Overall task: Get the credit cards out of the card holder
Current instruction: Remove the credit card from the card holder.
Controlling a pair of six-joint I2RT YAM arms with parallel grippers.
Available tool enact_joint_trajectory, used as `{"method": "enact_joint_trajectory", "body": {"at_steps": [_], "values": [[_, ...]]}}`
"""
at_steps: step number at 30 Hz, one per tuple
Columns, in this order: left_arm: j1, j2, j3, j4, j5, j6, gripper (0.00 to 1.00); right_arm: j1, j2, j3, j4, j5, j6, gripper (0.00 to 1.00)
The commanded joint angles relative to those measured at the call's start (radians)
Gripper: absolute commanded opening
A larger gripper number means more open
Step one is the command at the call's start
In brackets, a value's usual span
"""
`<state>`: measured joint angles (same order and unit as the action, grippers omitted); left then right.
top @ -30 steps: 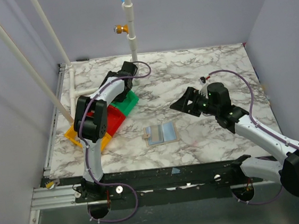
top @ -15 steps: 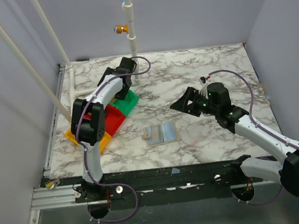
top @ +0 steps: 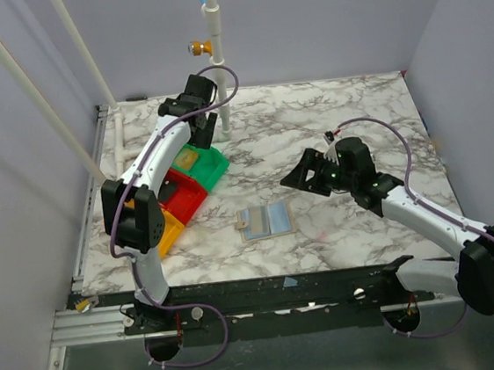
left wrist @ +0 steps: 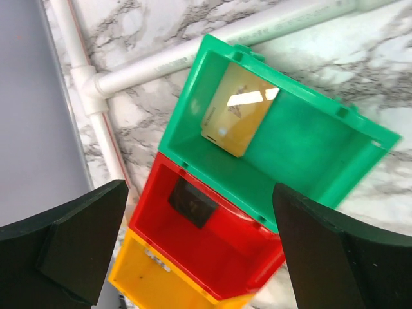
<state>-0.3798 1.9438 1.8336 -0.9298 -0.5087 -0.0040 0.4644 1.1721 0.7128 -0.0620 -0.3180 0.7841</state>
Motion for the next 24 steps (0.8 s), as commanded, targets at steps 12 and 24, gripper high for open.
{"method": "enact_joint_trajectory", "body": {"at_steps": [12,24], "values": [[0.002,-0.379,-0.350,0.133,0.571,-0.311,0.99,0.063,0.063,0.063,-0.098,0.124,-0.090,0.84],[-0.014,-0.568,-0.685,0.369,0.821,-0.497,0.99,0.281,0.195,0.157,-0.167,0.387,-0.112,0.81]]}}
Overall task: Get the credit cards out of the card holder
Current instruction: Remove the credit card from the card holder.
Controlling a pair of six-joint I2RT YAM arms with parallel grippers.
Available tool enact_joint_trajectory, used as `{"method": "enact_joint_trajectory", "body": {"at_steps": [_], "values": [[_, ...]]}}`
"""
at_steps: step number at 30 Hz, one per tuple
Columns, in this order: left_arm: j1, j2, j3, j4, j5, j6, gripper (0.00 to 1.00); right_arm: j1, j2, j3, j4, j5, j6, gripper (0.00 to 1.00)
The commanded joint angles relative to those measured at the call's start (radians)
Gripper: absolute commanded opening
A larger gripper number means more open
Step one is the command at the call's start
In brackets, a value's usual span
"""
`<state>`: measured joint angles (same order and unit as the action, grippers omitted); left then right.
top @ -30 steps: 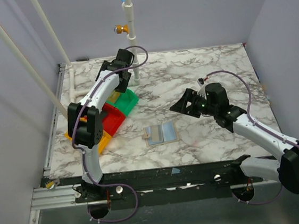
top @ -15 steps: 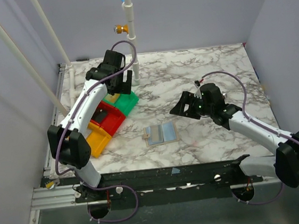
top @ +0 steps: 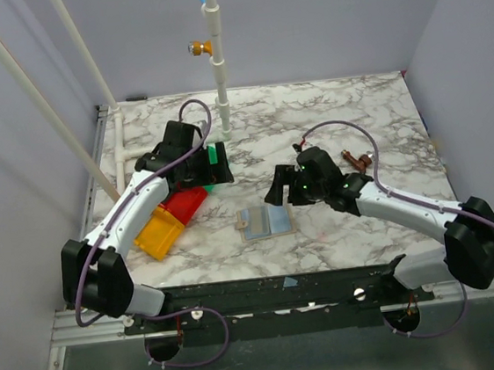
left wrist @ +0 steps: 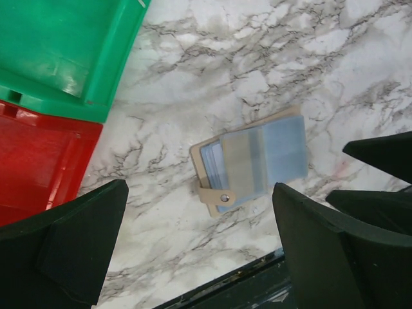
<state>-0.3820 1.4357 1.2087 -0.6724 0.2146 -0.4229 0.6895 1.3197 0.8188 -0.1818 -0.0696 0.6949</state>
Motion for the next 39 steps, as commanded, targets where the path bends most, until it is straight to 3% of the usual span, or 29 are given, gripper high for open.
{"method": "enact_joint_trajectory", "body": {"at_steps": [1,12,23,30,39], "values": [[-0.014,-0.068,-0.076,0.119,0.099,-0.083,0.99,0.068,0.064,0.059,-0.051,0.152,-0.024,0.81],[-0.013,-0.169,-0.243,0.192,0.106,-0.105,0.99,0.215,0.259,0.176,-0.100,0.283,-0.019,0.79],[0.009,-0.171,-0.279,0.188,0.071,-0.076,0.99,0.319,0.426,0.275,-0.163,0.395,-0.005,0.74],[0.010,-0.168,-0.281,0.195,0.086,-0.076,0.99,0.332,0.456,0.292,-0.184,0.436,-0.004,0.64],[0.010,-0.160,-0.282,0.197,0.094,-0.077,0.99,0.344,0.454,0.289,-0.189,0.466,0.015,0.63]]}}
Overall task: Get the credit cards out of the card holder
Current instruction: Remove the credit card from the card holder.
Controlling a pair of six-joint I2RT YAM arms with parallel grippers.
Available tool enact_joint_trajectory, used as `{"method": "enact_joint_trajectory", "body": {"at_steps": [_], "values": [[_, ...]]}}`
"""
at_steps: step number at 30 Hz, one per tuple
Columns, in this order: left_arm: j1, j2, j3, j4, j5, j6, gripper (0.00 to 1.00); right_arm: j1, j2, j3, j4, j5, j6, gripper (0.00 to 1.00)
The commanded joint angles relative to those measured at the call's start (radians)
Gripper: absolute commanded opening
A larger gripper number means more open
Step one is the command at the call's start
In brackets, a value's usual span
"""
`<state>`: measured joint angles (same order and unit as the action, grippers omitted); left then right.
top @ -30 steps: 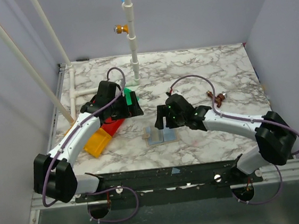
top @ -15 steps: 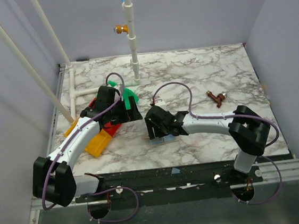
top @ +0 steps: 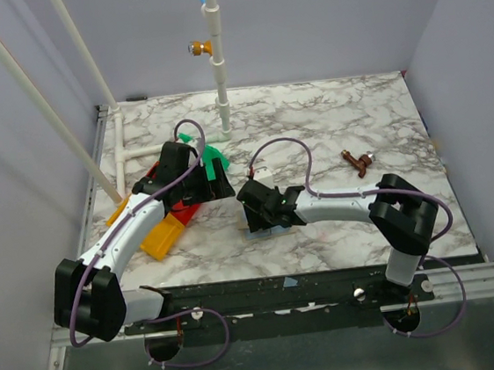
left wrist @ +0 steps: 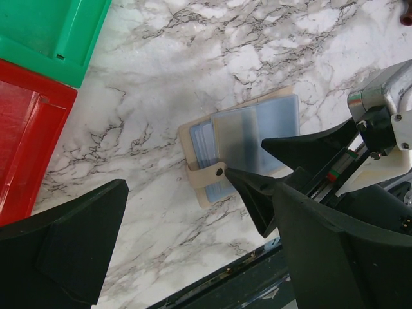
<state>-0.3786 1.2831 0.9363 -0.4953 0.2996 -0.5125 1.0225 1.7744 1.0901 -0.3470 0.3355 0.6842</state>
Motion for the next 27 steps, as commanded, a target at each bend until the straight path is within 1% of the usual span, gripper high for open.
{"method": "enact_joint_trajectory", "body": {"at_steps": [1,5,27], "values": [[0.006,-0.004,-0.010,0.020,0.010,0.011,0.99,0.010,-0.007,0.015,-0.026,0.066,0.026,0.63],[0.006,0.001,-0.008,0.021,0.015,0.011,0.99,0.010,-0.029,0.003,-0.023,0.088,0.039,0.63],[0.006,0.019,-0.008,0.023,0.030,0.012,0.99,0.010,-0.045,-0.024,-0.018,0.082,0.063,0.61]]}}
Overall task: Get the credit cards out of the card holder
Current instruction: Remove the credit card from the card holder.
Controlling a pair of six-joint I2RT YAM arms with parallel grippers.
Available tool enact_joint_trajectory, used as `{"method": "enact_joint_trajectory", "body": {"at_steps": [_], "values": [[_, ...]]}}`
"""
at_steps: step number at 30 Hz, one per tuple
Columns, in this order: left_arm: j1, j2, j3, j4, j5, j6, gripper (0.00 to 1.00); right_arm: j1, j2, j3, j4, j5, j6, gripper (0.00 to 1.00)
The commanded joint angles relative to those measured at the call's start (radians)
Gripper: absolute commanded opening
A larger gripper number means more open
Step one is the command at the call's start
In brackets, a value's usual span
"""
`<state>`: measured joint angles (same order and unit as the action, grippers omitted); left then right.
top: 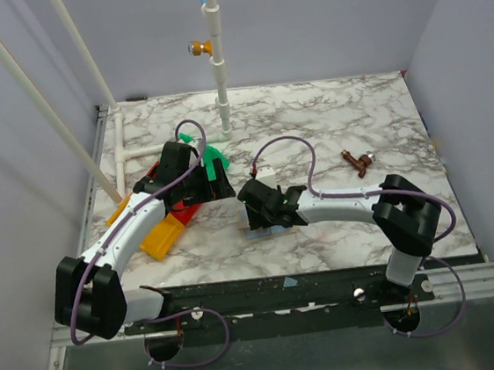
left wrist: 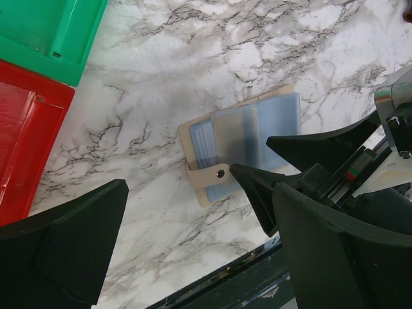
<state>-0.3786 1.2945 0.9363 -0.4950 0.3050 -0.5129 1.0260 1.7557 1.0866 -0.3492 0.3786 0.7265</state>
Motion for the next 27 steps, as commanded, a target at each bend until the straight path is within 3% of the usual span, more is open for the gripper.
{"method": "enact_joint_trajectory", "body": {"at_steps": [1,24,27], "values": [[0.006,0.008,-0.008,0.023,0.025,0.012,0.99,0.006,-0.025,-0.024,-0.016,0.041,0.025,0.61],[0.006,0.008,-0.011,0.024,0.032,0.007,0.99,0.018,0.008,-0.023,0.001,0.019,0.007,0.61],[0.007,0.010,-0.011,0.025,0.035,0.005,0.99,0.018,0.011,-0.029,0.001,0.024,0.008,0.55]]}}
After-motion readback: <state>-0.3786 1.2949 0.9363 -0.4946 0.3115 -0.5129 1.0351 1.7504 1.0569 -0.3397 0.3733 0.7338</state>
